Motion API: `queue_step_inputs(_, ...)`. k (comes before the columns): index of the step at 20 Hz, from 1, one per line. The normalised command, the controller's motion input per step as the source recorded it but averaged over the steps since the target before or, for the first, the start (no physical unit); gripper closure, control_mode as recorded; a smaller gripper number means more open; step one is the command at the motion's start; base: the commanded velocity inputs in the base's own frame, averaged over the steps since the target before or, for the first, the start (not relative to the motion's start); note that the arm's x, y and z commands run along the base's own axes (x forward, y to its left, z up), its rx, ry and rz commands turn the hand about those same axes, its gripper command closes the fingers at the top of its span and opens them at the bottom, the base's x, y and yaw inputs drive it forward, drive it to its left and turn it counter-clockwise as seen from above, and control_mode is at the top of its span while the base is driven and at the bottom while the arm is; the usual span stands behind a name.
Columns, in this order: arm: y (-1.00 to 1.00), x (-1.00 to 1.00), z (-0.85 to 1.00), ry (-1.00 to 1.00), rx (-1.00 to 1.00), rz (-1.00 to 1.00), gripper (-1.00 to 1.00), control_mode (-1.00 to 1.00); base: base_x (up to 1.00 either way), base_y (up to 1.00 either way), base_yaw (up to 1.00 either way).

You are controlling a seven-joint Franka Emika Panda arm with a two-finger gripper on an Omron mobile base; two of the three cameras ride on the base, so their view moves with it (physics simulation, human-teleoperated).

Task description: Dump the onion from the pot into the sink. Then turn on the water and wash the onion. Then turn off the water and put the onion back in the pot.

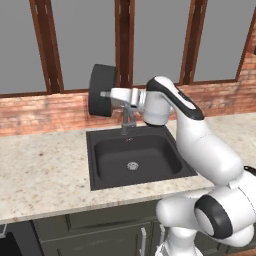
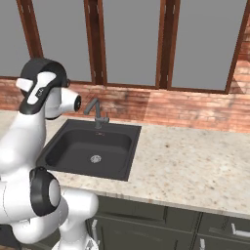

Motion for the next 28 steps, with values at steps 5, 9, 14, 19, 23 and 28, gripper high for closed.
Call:
queue_step_inputs(5,-0.12,0.40,0.28,0.22,0.11,-0.08,1.00,-1.00,0.00,0.00,0.00)
queue_step_inputs(9,-0.07,0.59,0.24,0.18,0.10,-0.04,1.00,-1.00,0.00,0.00,0.00)
queue_step_inputs(14,-0.05,0.55,0.34,0.16,0.10,0.00,1.00,-1.00,0.00,0.00,0.00)
queue_step_inputs(19,-0.05,0.31,0.46,0.12,0.08,0.00,1.00,-1.00,0.00,0.00,0.00)
queue_step_inputs(23,-0.15,0.19,0.42,0.12,0.07,0.00,1.00,-1.00,0.00,0.00,0.00)
queue_step_inputs(28,-0.22,0.18,0.23,0.14,0.06,0.00,1.00,-1.00,0.00,0.00,0.00)
